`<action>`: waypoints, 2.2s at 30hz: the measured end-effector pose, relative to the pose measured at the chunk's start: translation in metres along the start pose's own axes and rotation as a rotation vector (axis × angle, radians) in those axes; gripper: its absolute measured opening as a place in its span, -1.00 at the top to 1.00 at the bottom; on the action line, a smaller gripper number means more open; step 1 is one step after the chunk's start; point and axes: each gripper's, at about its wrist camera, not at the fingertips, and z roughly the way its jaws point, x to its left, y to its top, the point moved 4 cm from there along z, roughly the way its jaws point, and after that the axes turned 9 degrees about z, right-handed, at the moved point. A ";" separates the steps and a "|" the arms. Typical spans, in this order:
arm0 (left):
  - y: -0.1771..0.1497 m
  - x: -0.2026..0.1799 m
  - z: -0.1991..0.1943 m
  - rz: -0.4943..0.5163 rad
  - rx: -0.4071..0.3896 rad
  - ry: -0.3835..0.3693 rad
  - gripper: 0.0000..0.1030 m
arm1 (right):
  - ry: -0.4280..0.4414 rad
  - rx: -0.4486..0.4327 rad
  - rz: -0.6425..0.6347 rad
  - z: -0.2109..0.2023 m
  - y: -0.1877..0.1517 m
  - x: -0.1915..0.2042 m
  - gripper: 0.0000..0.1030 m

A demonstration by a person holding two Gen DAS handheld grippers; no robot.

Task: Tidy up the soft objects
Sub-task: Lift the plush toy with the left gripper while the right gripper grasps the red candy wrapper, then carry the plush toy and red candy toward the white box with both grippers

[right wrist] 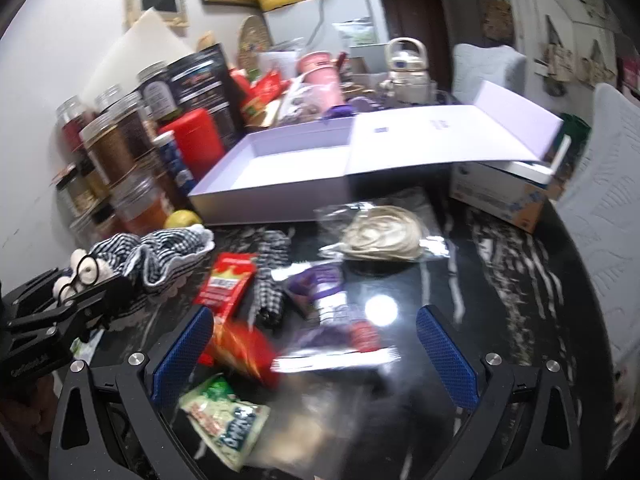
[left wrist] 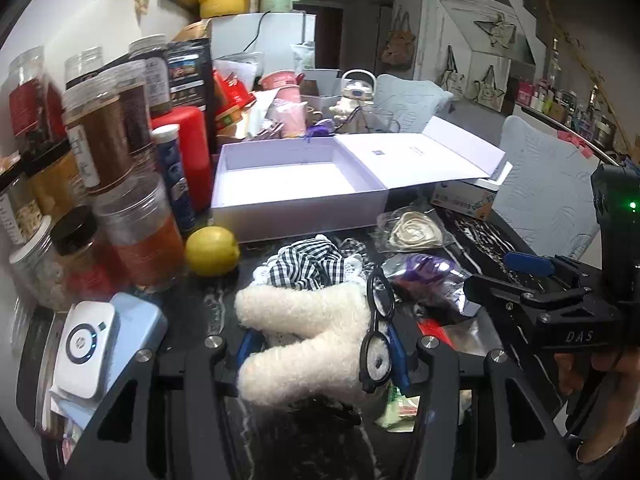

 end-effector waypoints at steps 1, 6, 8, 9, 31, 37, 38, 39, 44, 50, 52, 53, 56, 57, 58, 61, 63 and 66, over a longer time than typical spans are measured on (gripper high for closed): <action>-0.002 0.004 0.000 -0.009 0.005 0.007 0.00 | 0.005 0.003 -0.006 0.002 -0.001 0.003 -1.00; -0.011 0.017 0.000 -0.034 0.022 0.015 0.00 | 0.041 0.031 -0.040 0.010 -0.008 0.018 -1.00; -0.015 0.022 0.000 -0.044 0.030 0.015 0.00 | 0.051 0.050 -0.067 0.012 -0.013 0.024 -1.00; -0.018 0.023 0.001 -0.053 0.039 0.008 0.00 | 0.052 0.057 -0.077 0.013 -0.015 0.027 -1.00; -0.051 0.037 0.008 -0.113 0.106 -0.023 -0.01 | 0.130 0.171 -0.208 0.040 -0.052 0.061 -0.41; -0.060 0.041 0.017 -0.120 0.137 -0.007 -0.01 | 0.098 0.218 -0.213 0.053 -0.061 0.058 -0.22; -0.061 0.042 0.018 -0.128 0.144 -0.011 -0.01 | 0.092 0.215 -0.219 0.053 -0.062 0.059 -0.17; -0.062 0.043 0.020 -0.132 0.148 -0.014 -0.01 | 0.092 0.213 -0.220 0.053 -0.062 0.059 -0.12; -0.068 0.046 0.028 -0.153 0.173 -0.032 -0.01 | 0.092 0.205 -0.166 0.055 -0.059 0.051 0.27; -0.076 0.045 0.042 -0.156 0.225 -0.059 -0.01 | 0.103 0.193 -0.157 0.053 -0.061 0.052 0.29; -0.078 0.045 0.043 -0.168 0.223 -0.068 -0.01 | 0.108 0.191 -0.154 0.051 -0.062 0.053 0.29; -0.078 0.045 0.043 -0.170 0.224 -0.067 -0.01 | 0.108 0.191 -0.152 0.050 -0.061 0.053 0.29; -0.078 0.047 0.044 -0.193 0.208 -0.064 -0.01 | 0.109 0.186 -0.147 0.047 -0.062 0.052 0.29; -0.078 0.048 0.044 -0.200 0.198 -0.065 -0.01 | 0.108 0.185 -0.146 0.046 -0.062 0.053 0.29; -0.078 0.048 0.043 -0.195 0.183 -0.056 -0.01 | 0.108 0.182 -0.147 0.045 -0.062 0.053 0.29; -0.075 0.045 0.036 -0.158 0.173 -0.036 0.02 | 0.111 0.169 -0.142 0.040 -0.060 0.053 0.30; -0.072 0.044 0.030 -0.154 0.154 -0.028 0.02 | 0.112 0.162 -0.139 0.037 -0.059 0.054 0.30; -0.066 0.042 0.019 -0.146 0.125 -0.015 0.02 | 0.112 0.151 -0.137 0.034 -0.057 0.054 0.30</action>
